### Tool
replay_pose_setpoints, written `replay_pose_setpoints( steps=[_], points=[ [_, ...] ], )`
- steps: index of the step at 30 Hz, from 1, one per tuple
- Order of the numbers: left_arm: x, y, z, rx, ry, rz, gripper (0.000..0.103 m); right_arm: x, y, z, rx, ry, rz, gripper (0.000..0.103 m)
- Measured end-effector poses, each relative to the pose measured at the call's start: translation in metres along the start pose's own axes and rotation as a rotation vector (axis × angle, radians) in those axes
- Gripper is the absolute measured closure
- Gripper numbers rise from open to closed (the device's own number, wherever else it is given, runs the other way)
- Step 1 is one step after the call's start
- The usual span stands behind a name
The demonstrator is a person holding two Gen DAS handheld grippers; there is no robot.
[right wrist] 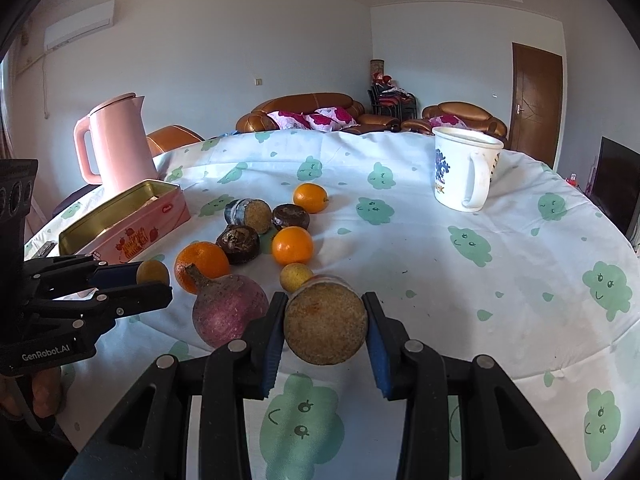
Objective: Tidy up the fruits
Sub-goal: 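Grasp the small brown round fruit with the left gripper while the right gripper holds the cake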
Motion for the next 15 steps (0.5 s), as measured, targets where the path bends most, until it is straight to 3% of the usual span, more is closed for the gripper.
replay_pose_setpoints(
  steps=[15],
  points=[
    [-0.003, 0.014, 0.005, -0.028, 0.014, -0.070, 0.072, -0.002, 0.014, 0.005, -0.028, 0.029, -0.078, 0.064]
  ],
)
Point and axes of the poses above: each gripper's, at about its wrist camera, not at the fingertips, and y roughly against the way its jaws point, z to its left, x to its underside, the point moved 7 cm from there along -y, roughly the way its jaws point, and after that the axes turned 14 degrees about -y, right-handed, at the moved point
